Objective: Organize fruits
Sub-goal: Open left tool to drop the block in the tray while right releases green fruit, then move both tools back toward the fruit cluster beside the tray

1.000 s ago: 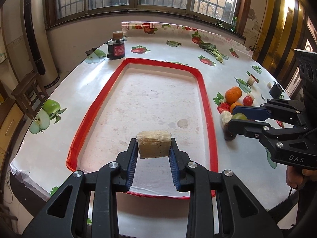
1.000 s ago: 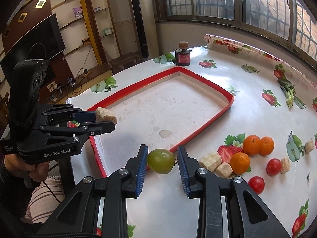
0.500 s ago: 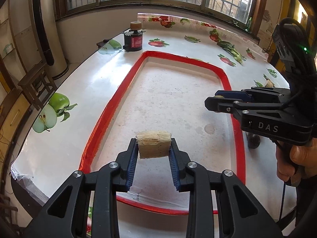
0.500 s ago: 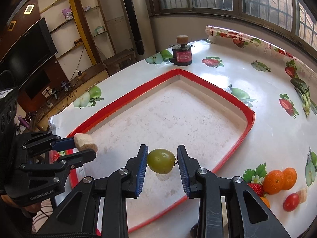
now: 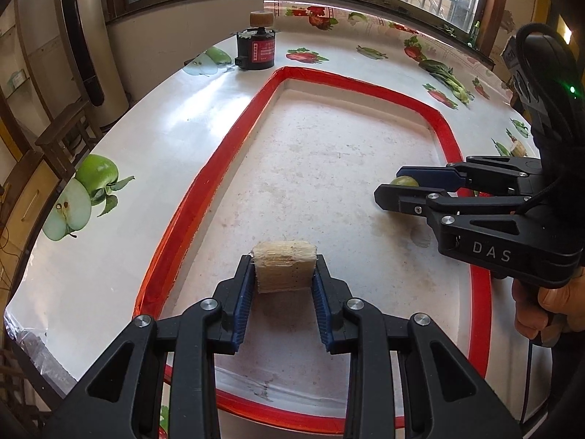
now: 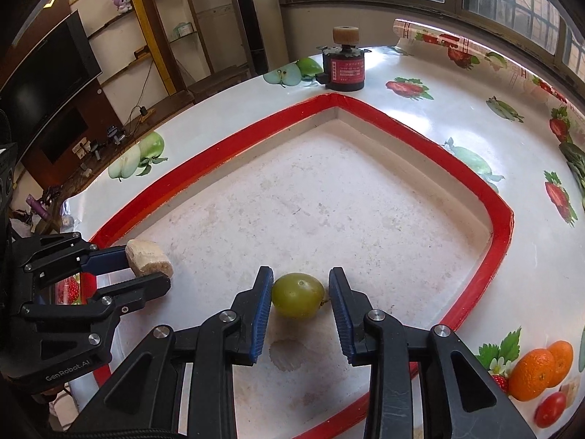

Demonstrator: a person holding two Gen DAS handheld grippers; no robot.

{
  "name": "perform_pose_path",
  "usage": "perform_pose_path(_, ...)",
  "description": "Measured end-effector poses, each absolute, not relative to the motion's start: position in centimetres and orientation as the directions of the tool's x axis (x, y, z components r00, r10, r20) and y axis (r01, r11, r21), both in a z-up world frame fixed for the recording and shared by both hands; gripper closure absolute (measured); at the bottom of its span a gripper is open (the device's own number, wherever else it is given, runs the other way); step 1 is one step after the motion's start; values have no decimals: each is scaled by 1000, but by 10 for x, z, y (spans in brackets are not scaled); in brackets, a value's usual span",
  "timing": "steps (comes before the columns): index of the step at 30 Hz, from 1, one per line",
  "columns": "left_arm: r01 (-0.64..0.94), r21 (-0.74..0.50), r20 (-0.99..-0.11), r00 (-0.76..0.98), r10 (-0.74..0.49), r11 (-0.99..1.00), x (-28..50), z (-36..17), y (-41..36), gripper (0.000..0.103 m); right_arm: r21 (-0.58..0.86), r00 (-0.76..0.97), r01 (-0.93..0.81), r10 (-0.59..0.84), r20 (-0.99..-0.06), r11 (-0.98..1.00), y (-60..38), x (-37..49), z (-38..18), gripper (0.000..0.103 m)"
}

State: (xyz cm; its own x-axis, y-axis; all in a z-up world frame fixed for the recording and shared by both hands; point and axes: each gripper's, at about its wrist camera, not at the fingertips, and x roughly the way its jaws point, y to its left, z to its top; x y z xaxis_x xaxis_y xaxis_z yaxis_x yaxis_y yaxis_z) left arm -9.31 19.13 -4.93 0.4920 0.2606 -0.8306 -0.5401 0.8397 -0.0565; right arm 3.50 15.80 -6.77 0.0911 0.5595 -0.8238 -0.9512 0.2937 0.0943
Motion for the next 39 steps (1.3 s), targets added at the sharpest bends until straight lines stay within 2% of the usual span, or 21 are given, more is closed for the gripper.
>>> perform_pose_path(3, -548, -39, -835, 477, 274, 836, -90, -49, 191, 72, 86, 97, -953, 561, -822, 291, 158, 33, -68, 69)
perform_pose_path(6, -564, -14, -837, 458, 299, 826, -91, -49, 190, 63, 86, 96, -953, 561, -822, 290, 158, 33, -67, 66)
perform_pose_path(8, -571, -7, -834, 456, 310, 821, -92, -46, 190, 50, 87, 100, -952, 566, -818, 294, 156, 32, -65, 51)
perform_pose_path(11, -578, 9, -823, 459, 334, 816, -96, -39, 187, 38, 93, 104, -950, 584, -805, 297, 150, 33, -57, 40)
perform_pose_path(25, -560, 14, -791, 500, 352, 828, -107, -12, 161, 38, 99, 149, -936, 637, -756, 337, 92, 30, -16, 36)
perform_pose_path(39, -511, 14, -775, 537, 332, 860, -99, 1, 124, 38, 95, 225, -897, 629, -744, 432, 14, 44, -7, 35)
